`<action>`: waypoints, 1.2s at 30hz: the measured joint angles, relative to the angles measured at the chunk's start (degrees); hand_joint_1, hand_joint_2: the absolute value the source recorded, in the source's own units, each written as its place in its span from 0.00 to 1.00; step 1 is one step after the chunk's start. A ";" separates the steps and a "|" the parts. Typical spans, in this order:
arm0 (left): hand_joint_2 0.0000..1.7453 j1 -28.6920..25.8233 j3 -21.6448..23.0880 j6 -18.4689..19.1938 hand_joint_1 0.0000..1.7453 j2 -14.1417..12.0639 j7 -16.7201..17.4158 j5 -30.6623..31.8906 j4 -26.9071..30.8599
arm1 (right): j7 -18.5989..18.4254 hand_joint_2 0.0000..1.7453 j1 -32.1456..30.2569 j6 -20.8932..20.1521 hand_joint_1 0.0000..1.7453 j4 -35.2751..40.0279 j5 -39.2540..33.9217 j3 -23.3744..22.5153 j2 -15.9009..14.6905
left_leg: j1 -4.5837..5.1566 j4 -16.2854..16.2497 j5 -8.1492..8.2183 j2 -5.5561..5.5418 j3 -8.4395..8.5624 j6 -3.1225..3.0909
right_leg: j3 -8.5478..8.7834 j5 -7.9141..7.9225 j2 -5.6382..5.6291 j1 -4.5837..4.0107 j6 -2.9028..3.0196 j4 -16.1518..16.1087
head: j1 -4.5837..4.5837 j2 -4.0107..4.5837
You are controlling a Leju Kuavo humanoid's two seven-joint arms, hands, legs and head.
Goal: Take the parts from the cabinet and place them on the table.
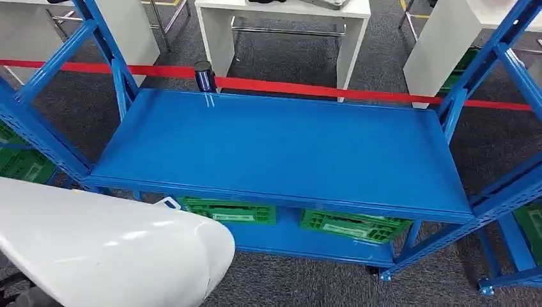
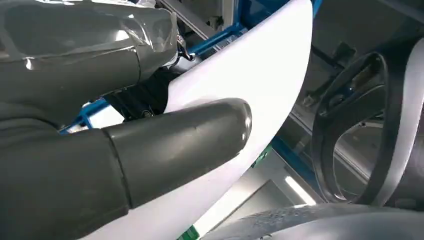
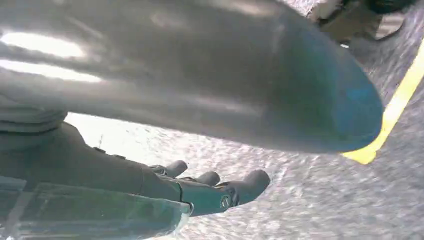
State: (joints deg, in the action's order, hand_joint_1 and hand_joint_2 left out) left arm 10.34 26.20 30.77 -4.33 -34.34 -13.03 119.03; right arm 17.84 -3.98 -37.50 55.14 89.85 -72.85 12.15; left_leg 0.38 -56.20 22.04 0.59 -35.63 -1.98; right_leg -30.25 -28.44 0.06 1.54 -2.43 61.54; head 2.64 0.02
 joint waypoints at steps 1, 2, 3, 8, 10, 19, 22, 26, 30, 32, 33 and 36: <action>0.00 0.09 0.22 0.00 1.00 0.00 -0.07 0.11 -0.02 | -0.09 0.00 0.24 -0.29 0.00 0.46 0.05 -0.60 0.05 | 0.24 -0.65 -0.18 -0.03 -0.66 0.30 | 2.82 -2.00 -0.02 -0.13 0.63 -4.71 | -0.02 0.00; 0.00 0.17 0.42 0.00 1.00 0.00 -0.15 0.13 -0.11 | -0.09 0.00 0.25 -0.29 0.00 0.95 0.07 -1.12 0.07 | 0.26 -0.83 -0.55 0.01 -0.80 0.70 | 2.46 -1.74 -0.32 -0.52 1.46 -4.51 | 0.26 0.00; 0.00 0.32 0.57 0.00 1.00 -0.02 -0.18 0.29 -0.13 | -0.04 0.00 0.30 -0.31 0.00 1.43 0.07 -1.60 0.13 | 0.22 -1.04 -0.76 0.06 -0.84 0.99 | 2.00 -1.78 -0.37 -0.55 1.61 -4.80 | 0.11 0.00; 0.00 0.67 0.92 0.39 1.00 -0.28 -0.22 0.48 -0.26 | 0.99 0.00 1.09 -0.35 0.00 2.78 0.07 -3.92 0.55 | -0.55 -6.42 5.88 -0.34 -3.00 2.79 | -0.13 0.75 0.06 -0.17 3.88 -4.88 | 0.39 0.00; 0.00 1.04 0.99 0.46 1.00 -0.35 -0.07 0.53 -0.42 | 2.43 0.00 1.58 -0.64 0.00 2.93 0.07 -5.01 0.66 | -0.85 -14.88 11.61 -0.34 -4.86 3.35 | -1.45 2.07 0.04 -0.25 3.92 -4.81 | 0.46 0.00; 0.00 5.89 2.82 -0.46 1.00 0.17 2.27 -1.25 -0.72 | 4.85 0.00 4.05 -2.28 0.00 3.92 -1.18 -9.36 0.42 | -0.25 0.52 8.29 -3.50 9.64 0.85 | -6.09 7.46 -2.24 0.09 1.66 -5.10 | 0.57 0.00; 0.00 6.64 3.57 -0.70 1.00 0.48 2.84 -1.46 -0.76 | 4.72 0.00 4.01 -2.58 0.00 4.35 -0.70 -10.72 0.48 | -0.55 2.36 5.55 -1.59 8.64 -0.30 | -7.51 6.91 -1.81 -0.24 1.56 -4.42 | 0.57 0.00; 0.00 6.84 4.13 -0.76 1.00 0.77 3.13 -1.55 -0.83 | 4.55 0.00 4.18 -2.80 0.00 4.86 -0.50 -11.37 0.26 | -0.45 2.27 2.56 0.61 5.05 -0.57 | -12.07 -3.38 -0.96 -0.09 2.12 11.57 | 0.13 0.00; 0.00 6.83 4.68 -0.79 1.00 0.76 3.17 -1.57 -1.07 | 4.50 0.00 4.18 -3.02 0.00 5.12 -0.41 -11.74 0.09 | -0.78 0.75 0.63 2.74 0.99 0.38 | -4.83 2.28 0.49 0.86 -1.45 6.63 | 0.09 0.00; 0.00 6.88 4.79 -0.85 1.00 0.76 3.21 -1.98 -1.07 | 4.20 0.00 4.50 -3.72 0.00 5.29 -0.15 -11.74 0.11 | -0.52 -1.21 0.38 3.09 -0.85 1.10 | 2.91 -1.57 1.89 0.52 -0.71 -3.88 | -0.18 0.00; 0.00 7.02 4.90 -0.85 1.00 0.79 3.28 -2.14 -1.20 | 3.85 0.00 4.23 -4.70 0.00 5.97 -0.15 -11.70 0.09 | -0.42 -1.53 0.21 3.54 -0.88 1.37 | 2.45 -2.03 1.54 0.34 0.23 -4.19 | 0.29 0.00; 0.00 7.16 5.05 -0.90 1.00 0.81 3.28 -2.64 -1.75 | 2.12 0.00 2.52 -6.45 0.00 7.88 0.07 -11.52 0.33 | -0.90 -1.61 -1.03 4.00 -1.00 2.30 | 1.03 -1.33 1.58 0.33 1.66 -4.12 | 0.35 0.00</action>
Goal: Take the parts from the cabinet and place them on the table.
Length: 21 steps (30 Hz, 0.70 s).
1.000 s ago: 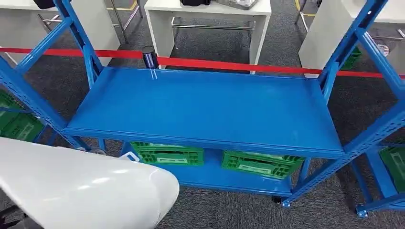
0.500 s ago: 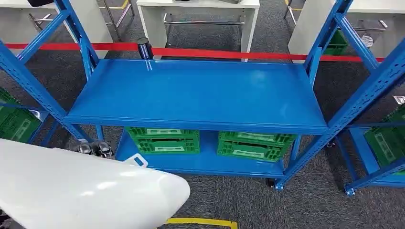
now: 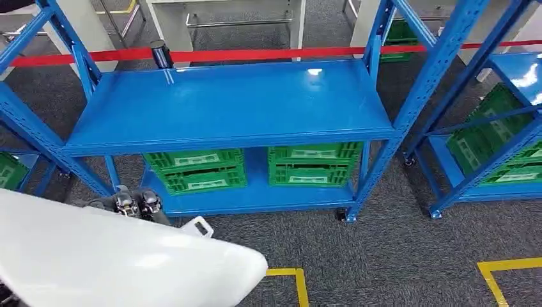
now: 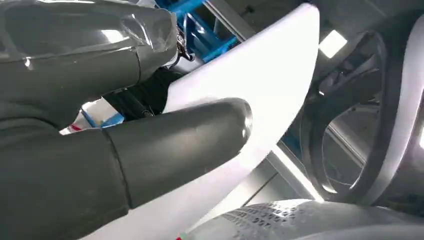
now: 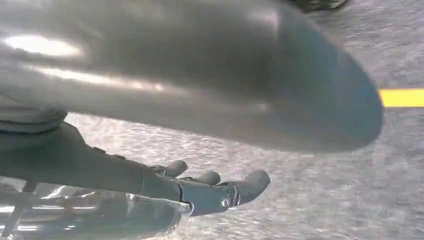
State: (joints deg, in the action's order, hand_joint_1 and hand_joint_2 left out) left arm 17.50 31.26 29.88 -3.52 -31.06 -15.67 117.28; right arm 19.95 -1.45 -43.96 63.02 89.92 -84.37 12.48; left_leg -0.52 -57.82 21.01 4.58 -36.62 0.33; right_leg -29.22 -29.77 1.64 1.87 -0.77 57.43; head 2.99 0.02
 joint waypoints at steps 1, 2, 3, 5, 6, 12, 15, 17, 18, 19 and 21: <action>0.00 -0.02 0.00 0.04 1.00 -0.02 0.02 -0.15 -0.28 | -0.48 0.00 -0.41 -0.35 0.00 0.83 0.02 0.02 0.00 | -0.28 -0.52 1.26 -1.05 -0.51 0.43 | -0.35 0.55 0.18 0.16 0.66 0.02 | -0.11 0.00; 0.00 -0.09 -0.04 0.04 1.00 0.00 0.13 -0.46 -0.46 | -0.81 0.00 -0.64 -0.65 0.00 1.77 0.00 0.13 -0.02 | -0.39 -2.52 4.88 -2.48 -1.12 0.74 | -1.09 1.22 0.14 0.09 1.21 0.03 | 0.07 0.00; 0.00 -0.13 -0.09 0.20 1.00 -0.02 0.09 -0.63 -0.55 | -1.22 0.00 -0.73 -1.11 0.00 2.45 0.00 0.31 -0.04 | -0.41 -5.97 8.68 -3.42 -1.88 0.96 | -1.80 1.87 0.07 0.01 1.46 0.05 | 0.04 0.00; 0.00 -0.51 -0.37 0.92 1.00 -0.09 -0.37 -0.83 -1.20 | -1.37 0.00 -0.78 -2.21 0.00 4.42 0.00 0.35 -0.07 | -0.41 -13.85 13.86 -4.04 -3.24 1.12 | -3.22 3.25 -0.33 -0.34 1.74 0.14 | 0.07 0.00; 0.00 -0.82 -0.63 1.33 1.00 -0.20 -0.83 -0.85 -1.81 | -1.37 0.00 -0.88 -2.49 0.00 5.14 0.02 0.33 0.00 | -0.41 -16.43 13.91 -4.05 -3.16 1.03 | -4.22 3.99 -0.54 -0.54 1.81 0.18 | 0.04 0.00; 0.00 -1.22 -1.94 2.53 1.00 -0.35 -2.16 1.68 -3.19 | -0.68 0.00 -0.96 0.18 0.00 4.11 0.02 0.79 0.11 | 0.81 2.00 10.55 -4.45 11.17 -1.92 | -7.24 7.57 -1.10 -1.21 1.03 0.05 | -0.07 0.00; 0.00 -1.20 -1.99 2.16 1.00 -0.37 -2.14 2.52 -3.63 | 0.22 0.00 -0.68 2.13 0.00 2.33 0.02 0.98 -0.04 | 1.55 2.30 8.89 -4.47 9.93 -2.81 | -7.18 9.49 -1.12 -0.75 -0.15 -1.09 | 0.24 0.00; 0.00 -1.11 -1.90 1.73 1.00 -0.26 -1.90 2.82 -4.22 | 1.09 0.00 -0.53 3.80 0.00 -0.21 0.02 1.31 -0.54 | 0.93 4.05 6.23 -4.12 9.17 -3.32 | -8.24 6.78 -1.25 -0.77 0.44 0.32 | 0.11 0.00; 0.00 -1.05 -1.92 1.62 1.00 -0.20 -1.86 3.00 -4.42 | 1.23 0.00 -0.43 4.29 0.00 -1.43 0.02 1.49 -0.96 | 0.90 4.02 5.28 -4.13 8.07 -3.46 | -9.31 3.00 -1.28 -0.68 1.13 3.78 | -0.11 0.00; 0.00 -1.15 -1.90 1.55 1.00 -0.17 -1.86 3.04 -4.72 | 1.34 0.00 -0.38 4.66 0.00 -2.47 0.02 1.72 -1.40 | 0.94 3.98 4.48 -4.13 7.09 -3.40 | -10.27 -0.06 -1.28 -0.60 1.37 7.83 | -0.22 0.00; 0.00 -1.21 -1.88 1.49 1.00 -0.17 -1.70 3.17 -5.18 | 1.58 0.00 -0.24 5.07 0.00 -3.85 0.02 1.99 -1.84 | 0.94 3.75 2.84 -4.02 5.17 -3.25 | -11.56 -2.77 -1.32 -0.45 0.53 15.85 | -0.24 0.00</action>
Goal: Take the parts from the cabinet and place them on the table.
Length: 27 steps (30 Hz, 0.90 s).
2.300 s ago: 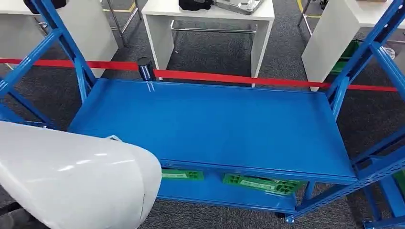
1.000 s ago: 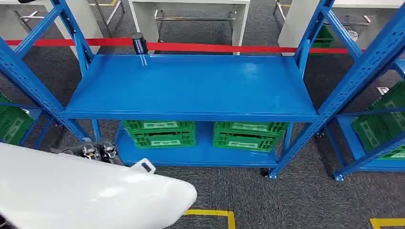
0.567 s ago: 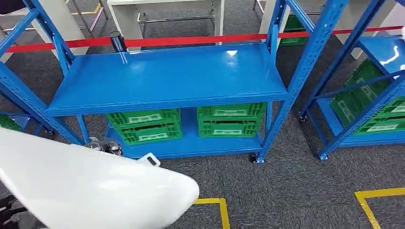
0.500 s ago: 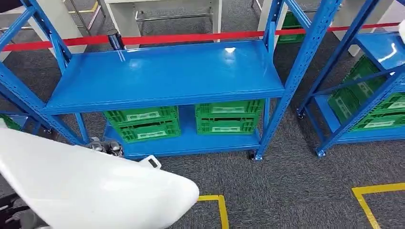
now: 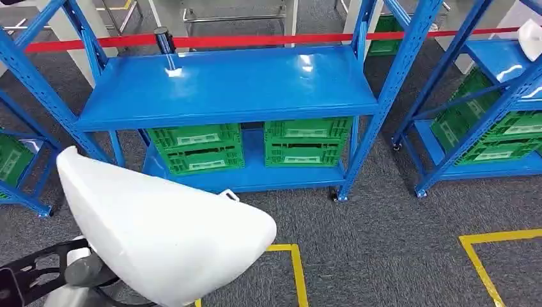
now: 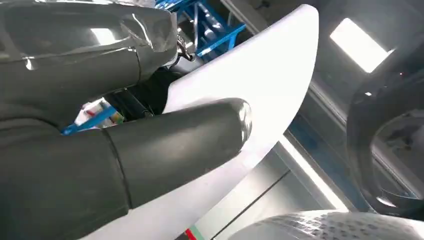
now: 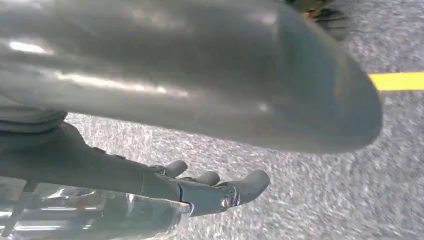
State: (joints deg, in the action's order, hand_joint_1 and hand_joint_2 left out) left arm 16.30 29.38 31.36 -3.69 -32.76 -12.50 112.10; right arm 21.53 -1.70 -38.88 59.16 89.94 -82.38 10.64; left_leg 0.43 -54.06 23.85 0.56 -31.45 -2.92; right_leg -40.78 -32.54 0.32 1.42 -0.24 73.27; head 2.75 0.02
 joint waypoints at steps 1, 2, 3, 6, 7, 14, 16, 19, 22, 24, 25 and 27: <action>0.00 -0.03 0.00 -0.18 1.00 0.00 0.00 0.00 -0.22 | 0.33 0.00 0.10 0.24 0.00 -0.66 0.00 0.11 -0.17 | -0.07 -0.27 -0.85 0.03 -1.25 0.18 | 0.50 1.17 -0.01 0.23 -1.01 1.44 | 0.04 0.00; 0.00 -0.06 0.00 -0.28 1.00 0.00 0.00 0.00 -0.44 | 0.85 0.00 0.11 0.57 0.00 -1.33 0.00 0.26 -0.46 | -0.20 -0.59 -1.50 0.04 -2.48 0.45 | 2.07 3.10 -0.01 0.54 -2.14 0.63 | 0.07 0.00; 0.00 -0.07 0.00 -0.35 1.00 0.00 0.00 0.09 -0.63 | 1.64 0.00 0.11 0.77 0.00 -2.27 0.00 0.55 -0.88 | -0.44 -1.20 -2.11 0.05 -3.83 0.83 | 4.97 5.05 0.00 0.86 -3.13 -2.71 | 0.04 0.00; 0.00 0.06 -0.02 -0.66 1.00 -0.07 0.00 0.44 -0.94 | 2.12 0.00 0.45 1.14 0.00 -5.05 0.00 1.62 -1.77 | -0.38 -3.96 -2.92 0.16 -6.80 1.96 | 13.88 0.99 -0.43 0.54 -2.39 -16.26 | -0.22 0.00; 0.00 0.10 0.02 -0.83 1.00 -0.09 0.04 0.59 -1.16 | 1.83 0.00 0.55 1.20 0.00 -5.79 0.00 1.71 -1.99 | -0.32 -4.02 -3.36 0.19 -6.89 2.33 | 12.63 1.05 -0.32 0.58 -1.81 -15.70 | -0.07 0.00; 0.00 0.77 0.33 -2.30 1.00 -0.48 1.07 2.45 -3.94 | 0.48 0.00 0.63 4.24 0.00 -12.55 -0.02 2.03 -2.82 | -1.19 -16.09 8.70 -0.04 -10.29 4.04 | 8.49 5.58 0.37 0.15 1.26 -15.41 | 0.24 0.00; 0.00 0.80 0.76 -2.86 1.00 -0.52 1.51 2.91 -4.87 | 0.04 0.00 0.65 5.29 0.00 -14.42 -0.17 2.16 -3.17 | -1.19 -21.46 9.34 -0.05 -10.18 3.99 | 6.53 7.02 0.75 -0.10 1.31 -15.34 | 0.26 0.00; 0.00 1.61 1.86 -3.45 1.00 -0.63 1.66 2.91 -5.40 | -0.53 0.00 0.75 5.24 0.00 -16.09 -0.31 2.12 -3.23 | -0.89 -13.68 4.32 0.36 -2.09 2.88 | 4.31 8.89 1.75 -0.60 1.12 -15.33 | 0.24 0.00; 0.00 3.18 2.69 -3.52 1.00 -0.61 1.70 2.91 -5.57 | -0.68 0.00 0.89 5.18 0.00 -17.46 -0.31 2.10 -3.21 | 0.32 -2.24 7.82 3.41 5.73 1.55 | 3.90 10.30 3.32 -0.51 0.28 -15.43 | 0.09 0.00; 0.00 3.34 3.02 -3.52 1.00 -0.63 1.73 2.91 -5.64 | -0.70 0.00 0.98 5.18 0.00 -17.81 -0.31 2.10 -3.26 | 0.97 -2.10 6.90 2.49 4.62 0.70 | 4.09 11.50 4.59 -0.04 -0.54 -16.13 | 0.59 0.00; 0.00 3.35 3.19 -3.52 1.00 -0.63 1.73 2.93 -5.64 | -0.70 0.00 1.00 5.18 0.00 -18.03 -0.31 2.10 -3.19 | 0.98 -0.87 5.29 1.92 4.49 0.05 | 4.18 12.16 4.73 -0.34 -0.90 -16.87 | 0.41 0.00; 0.00 3.70 3.41 -3.52 1.00 -0.61 1.73 2.91 -5.84 | -0.70 0.00 1.13 5.18 0.00 -18.34 -0.28 2.12 -3.28 | 0.44 0.04 2.99 0.89 3.10 -0.25 | 3.08 7.85 1.71 -0.24 -0.12 -14.14 | 0.39 0.00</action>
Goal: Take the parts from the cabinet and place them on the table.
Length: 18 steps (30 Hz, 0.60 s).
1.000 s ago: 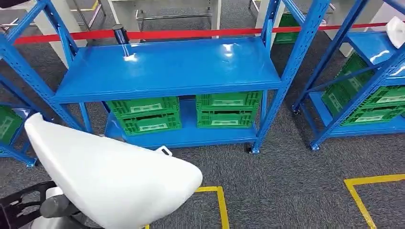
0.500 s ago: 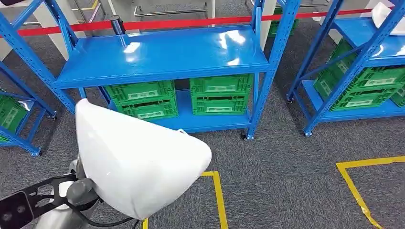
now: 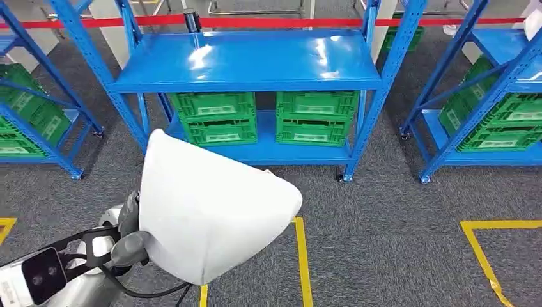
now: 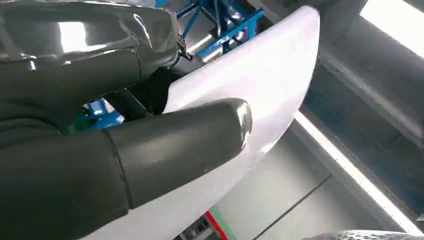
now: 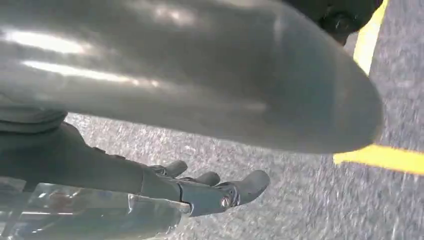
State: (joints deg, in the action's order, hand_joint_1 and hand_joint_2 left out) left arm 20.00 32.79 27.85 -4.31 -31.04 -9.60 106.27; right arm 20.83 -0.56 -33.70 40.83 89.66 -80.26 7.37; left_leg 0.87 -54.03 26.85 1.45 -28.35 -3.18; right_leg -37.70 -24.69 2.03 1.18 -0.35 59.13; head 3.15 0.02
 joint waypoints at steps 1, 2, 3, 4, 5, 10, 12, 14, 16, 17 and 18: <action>0.00 -0.02 0.11 0.00 1.00 0.11 0.00 0.00 -0.15 | -0.04 0.00 -0.08 0.00 0.00 -0.11 0.00 -0.02 -0.06 | 0.01 -0.01 -1.00 -0.59 -1.04 -0.21 | -1.05 -3.67 -0.99 0.03 0.65 3.81 | -0.21 0.00; 0.00 -0.08 0.22 0.00 1.00 0.11 0.00 0.00 -0.24 | -0.09 0.00 -0.16 0.00 0.00 -0.11 -0.02 -0.04 -0.33 | 0.04 -0.05 -1.88 -1.18 -2.14 -0.23 | -1.96 -6.64 -1.40 0.00 0.97 8.05 | -0.28 0.00; 0.00 -0.09 0.42 0.00 1.00 0.09 0.07 0.02 -0.37 | -0.09 0.00 -0.21 0.00 0.00 -0.22 -0.02 -0.07 -0.42 | 0.07 -0.17 -2.83 -1.59 -2.93 -0.25 | -2.79 -8.40 -1.64 -0.03 0.80 12.31 | -0.31 0.00; 0.00 -0.10 0.68 -0.13 1.00 0.09 0.09 0.02 -0.54 | 0.02 0.00 -0.19 0.04 0.00 -0.37 0.00 -0.20 -0.52 | 0.07 -0.27 -3.70 -1.83 -4.25 -0.16 | -2.99 -8.33 -1.73 0.01 0.17 15.22 | -0.35 0.00; 0.00 -0.11 1.03 -0.37 1.00 0.07 0.11 0.02 -0.70 | 0.00 0.00 -0.03 0.13 0.00 -0.59 0.00 -0.35 -0.65 | 0.03 -0.44 -4.64 -2.13 -5.59 -0.07 | -2.16 -6.86 -1.75 0.12 -0.86 15.89 | -0.35 0.00; 0.00 0.47 1.90 -1.09 1.00 -0.02 0.53 -0.11 -0.72 | -1.20 0.00 0.52 0.07 0.00 -1.27 0.15 -1.00 -0.83 | 0.12 -2.97 -6.58 -2.51 -10.02 1.08 | 11.26 -6.07 -2.04 0.36 -1.84 -2.00 | -0.50 0.00; 0.00 0.73 2.31 -1.20 1.00 -0.09 0.81 -0.46 -0.72 | -1.18 0.00 0.48 -0.07 0.00 -1.46 0.26 -1.29 -0.81 | 0.05 -3.18 -7.48 -2.39 -10.37 1.69 | 10.45 -6.74 -2.28 0.19 -0.81 -2.59 | -0.35 0.00; 0.00 0.78 2.69 -1.27 1.00 -0.26 0.92 -0.61 -0.74 | -1.18 0.00 0.27 -0.15 0.00 -1.77 0.31 -1.46 -0.68 | -0.27 -2.94 -8.53 -2.46 -10.56 2.35 | 10.02 -5.87 -2.08 -0.02 0.40 -2.41 | -0.37 0.00; 0.00 0.84 2.93 -1.33 1.00 -0.59 1.05 -0.59 -0.81 | -1.18 0.00 0.25 -0.31 0.00 -1.97 0.33 -1.55 -0.53 | -0.58 -5.28 -4.23 -2.20 -11.61 3.14 | 8.92 -4.51 -1.67 0.34 1.24 -2.55 | -0.11 0.00; 0.00 0.93 2.99 -1.38 1.00 -0.66 1.05 -0.63 -0.83 | -1.18 0.00 0.25 -0.31 0.00 -1.99 0.33 -1.57 -0.52 | -0.79 -8.81 -0.40 -2.08 -12.43 3.60 | 8.26 -3.93 -1.59 0.30 1.47 -2.54 | 0.05 0.00; 0.00 0.95 3.10 -1.42 1.00 -0.72 1.03 -0.63 -0.83 | -1.18 0.00 0.25 -0.35 0.00 -2.05 0.33 -1.60 -0.46 | -1.00 -13.24 2.87 -2.01 -13.47 3.94 | 7.64 -3.30 -1.45 0.24 1.50 -2.49 | -0.04 0.00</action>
State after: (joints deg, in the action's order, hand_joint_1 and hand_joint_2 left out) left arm 20.95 35.89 26.42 -5.03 -30.01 -10.23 105.44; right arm 19.65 -0.31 -34.05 38.77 89.99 -81.85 6.91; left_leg -0.13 -67.27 29.71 -0.56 -41.82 0.76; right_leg -30.06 -27.99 0.57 1.42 1.14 56.64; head 3.10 0.02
